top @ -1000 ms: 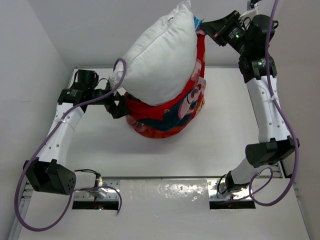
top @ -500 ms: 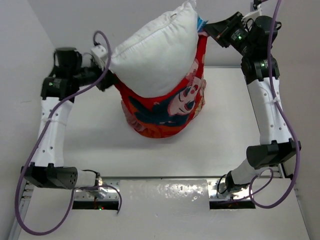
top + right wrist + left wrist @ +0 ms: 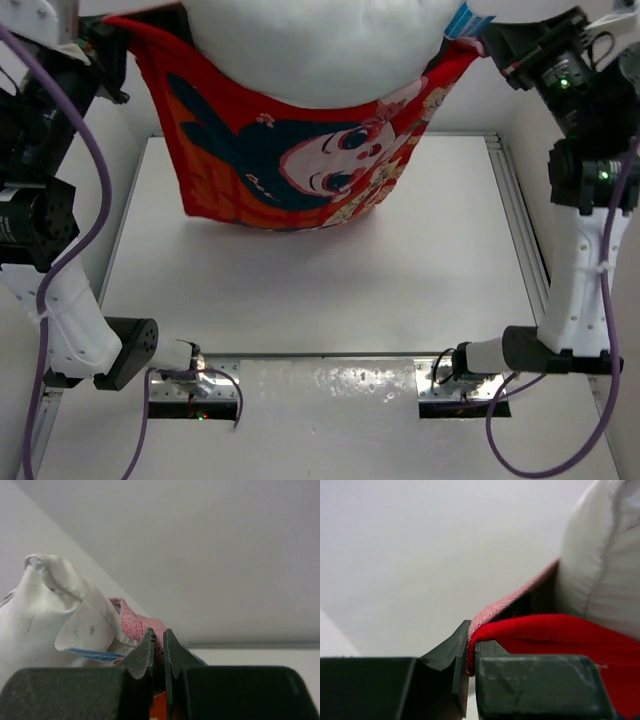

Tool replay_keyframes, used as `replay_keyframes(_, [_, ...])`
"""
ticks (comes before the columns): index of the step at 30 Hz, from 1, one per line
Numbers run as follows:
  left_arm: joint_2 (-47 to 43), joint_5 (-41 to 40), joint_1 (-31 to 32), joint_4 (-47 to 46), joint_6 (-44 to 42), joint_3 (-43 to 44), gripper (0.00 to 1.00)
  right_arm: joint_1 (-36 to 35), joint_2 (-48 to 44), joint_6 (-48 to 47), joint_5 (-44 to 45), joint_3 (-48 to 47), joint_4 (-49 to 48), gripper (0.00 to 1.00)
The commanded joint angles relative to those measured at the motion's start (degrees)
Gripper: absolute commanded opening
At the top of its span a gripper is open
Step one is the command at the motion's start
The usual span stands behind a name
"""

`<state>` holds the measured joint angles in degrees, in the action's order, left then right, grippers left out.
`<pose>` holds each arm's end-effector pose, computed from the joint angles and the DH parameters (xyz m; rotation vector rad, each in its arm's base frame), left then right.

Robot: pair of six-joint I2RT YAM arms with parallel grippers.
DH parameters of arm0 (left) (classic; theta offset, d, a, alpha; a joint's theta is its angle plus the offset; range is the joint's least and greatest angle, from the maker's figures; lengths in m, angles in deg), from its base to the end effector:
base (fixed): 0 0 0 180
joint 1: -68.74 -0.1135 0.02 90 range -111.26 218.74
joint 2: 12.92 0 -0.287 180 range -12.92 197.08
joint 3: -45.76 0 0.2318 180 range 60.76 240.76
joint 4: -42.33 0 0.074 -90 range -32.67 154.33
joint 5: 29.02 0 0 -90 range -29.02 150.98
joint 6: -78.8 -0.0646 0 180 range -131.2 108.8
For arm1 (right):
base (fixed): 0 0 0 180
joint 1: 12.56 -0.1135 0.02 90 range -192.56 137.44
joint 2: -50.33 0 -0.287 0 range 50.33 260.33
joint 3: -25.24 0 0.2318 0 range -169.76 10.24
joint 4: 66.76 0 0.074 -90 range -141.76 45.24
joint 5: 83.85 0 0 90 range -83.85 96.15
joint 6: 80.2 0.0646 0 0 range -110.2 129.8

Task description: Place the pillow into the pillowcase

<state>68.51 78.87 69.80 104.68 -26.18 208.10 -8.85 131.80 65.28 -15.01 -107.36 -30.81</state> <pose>0.1419 -0.0225 0.6693 0.4396 1.1841 0.0151 0.2534 0.0069 0.6130 0.3814 1.3413 1.0009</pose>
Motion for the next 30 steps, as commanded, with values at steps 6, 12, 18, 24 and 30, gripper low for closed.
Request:
replay_keyframes(6, [0.40,-18.16,-1.06,-11.85,0.64,5.67,0.00,3.06,-10.28,-0.22,8.78,-0.36,-16.01,0.00])
replay_keyframes(12, [-0.84,-7.07,-3.06,-19.64,6.97,-14.26,0.00,3.06,8.05,9.20,-1.94,-15.25,-8.94,0.00])
replay_keyframes(18, [6.38,-4.37,-8.61,-16.86,12.25,-8.57,0.00,8.95,9.01,13.70,-10.47,-11.88,-9.95,0.00])
replay_keyframes(24, [2.41,5.22,-11.87,-20.92,18.05,0.67,0.00,9.30,-5.86,10.00,-13.27,-4.31,-20.50,0.00])
replay_keyframes(30, [1.99,10.93,-13.10,-23.16,20.25,-1.24,0.00,9.39,-11.25,5.78,-7.67,4.56,-21.57,0.00])
